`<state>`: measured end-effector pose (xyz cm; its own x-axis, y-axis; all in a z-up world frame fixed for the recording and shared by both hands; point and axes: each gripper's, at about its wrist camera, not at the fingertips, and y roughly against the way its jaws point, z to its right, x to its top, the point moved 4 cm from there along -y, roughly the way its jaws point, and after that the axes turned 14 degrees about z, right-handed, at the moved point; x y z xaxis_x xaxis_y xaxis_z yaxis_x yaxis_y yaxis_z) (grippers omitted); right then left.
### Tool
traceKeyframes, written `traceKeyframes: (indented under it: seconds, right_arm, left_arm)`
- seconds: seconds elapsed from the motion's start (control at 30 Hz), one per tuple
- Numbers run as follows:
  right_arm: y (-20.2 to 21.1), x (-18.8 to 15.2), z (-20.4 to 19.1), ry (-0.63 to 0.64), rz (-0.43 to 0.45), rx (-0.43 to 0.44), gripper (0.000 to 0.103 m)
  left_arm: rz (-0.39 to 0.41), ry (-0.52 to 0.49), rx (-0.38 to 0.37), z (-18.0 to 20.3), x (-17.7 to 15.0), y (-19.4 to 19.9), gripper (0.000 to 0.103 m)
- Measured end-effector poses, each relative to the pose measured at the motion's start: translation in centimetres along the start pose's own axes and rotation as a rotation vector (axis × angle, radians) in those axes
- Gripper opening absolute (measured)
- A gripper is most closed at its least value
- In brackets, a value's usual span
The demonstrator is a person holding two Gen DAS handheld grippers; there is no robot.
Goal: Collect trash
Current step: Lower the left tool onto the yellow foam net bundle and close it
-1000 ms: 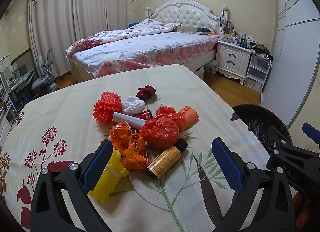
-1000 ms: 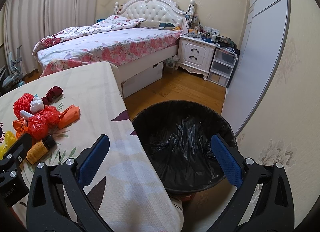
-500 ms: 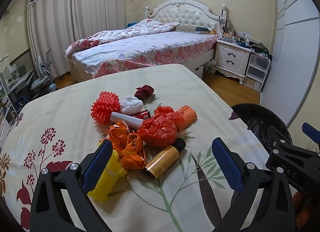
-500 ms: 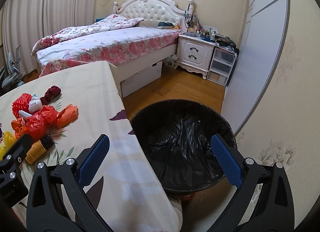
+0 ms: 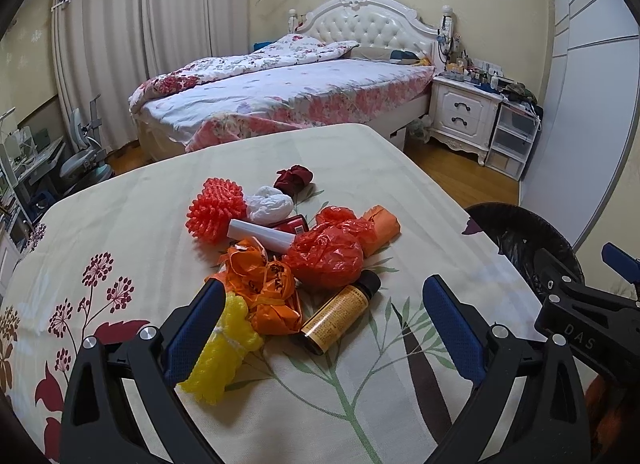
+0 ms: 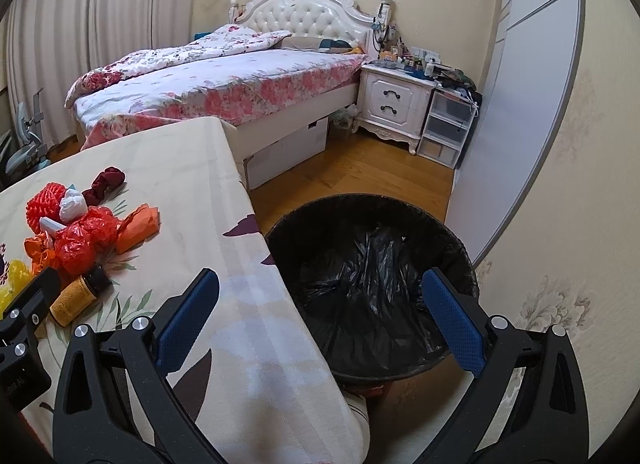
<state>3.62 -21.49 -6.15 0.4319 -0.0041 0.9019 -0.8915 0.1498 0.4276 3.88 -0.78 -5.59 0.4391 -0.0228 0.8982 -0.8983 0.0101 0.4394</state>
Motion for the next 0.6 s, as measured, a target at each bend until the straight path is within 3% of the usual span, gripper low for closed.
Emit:
traceKeyframes:
  seconds: [0.2,0.3,0.37,0.43,0.5,0.6]
  right_arm:
    - [0.1,0.7,-1.1,0.015,-0.008,0.030,0.097]
    - [-0.1,0.9,-2.0,0.014,-0.029,0.052,0.083]
    - [0.0,1.0,-2.5,0.021,-0.036,0.066,0.081]
    - [0.1,1.0,-3.0,0.030,-0.034,0.074,0.081]
    - [0.2,0.7,-3.6,0.035,-0.032,0.083,0.081]
    - [0.2,0.5,-4.5,0.043,-0.031,0.095,0.081]
  left_arm:
    - [-0.009,0.007,0.021,-1.8,-0.4,1.0,0.096]
    - [-0.019,0.014,0.038,-3.1,-0.7,1.4,0.096]
    - [-0.027,0.024,0.052,-4.1,-0.7,1.5,0.096]
    - [-0.035,0.032,0.066,-5.1,-0.7,1.7,0.092]
    - [-0.045,0.041,0.072,-6.1,-0.8,1.8,0.073]
    - [-0.084,0.083,0.057,-7.2,-1.0,0.9,0.073]
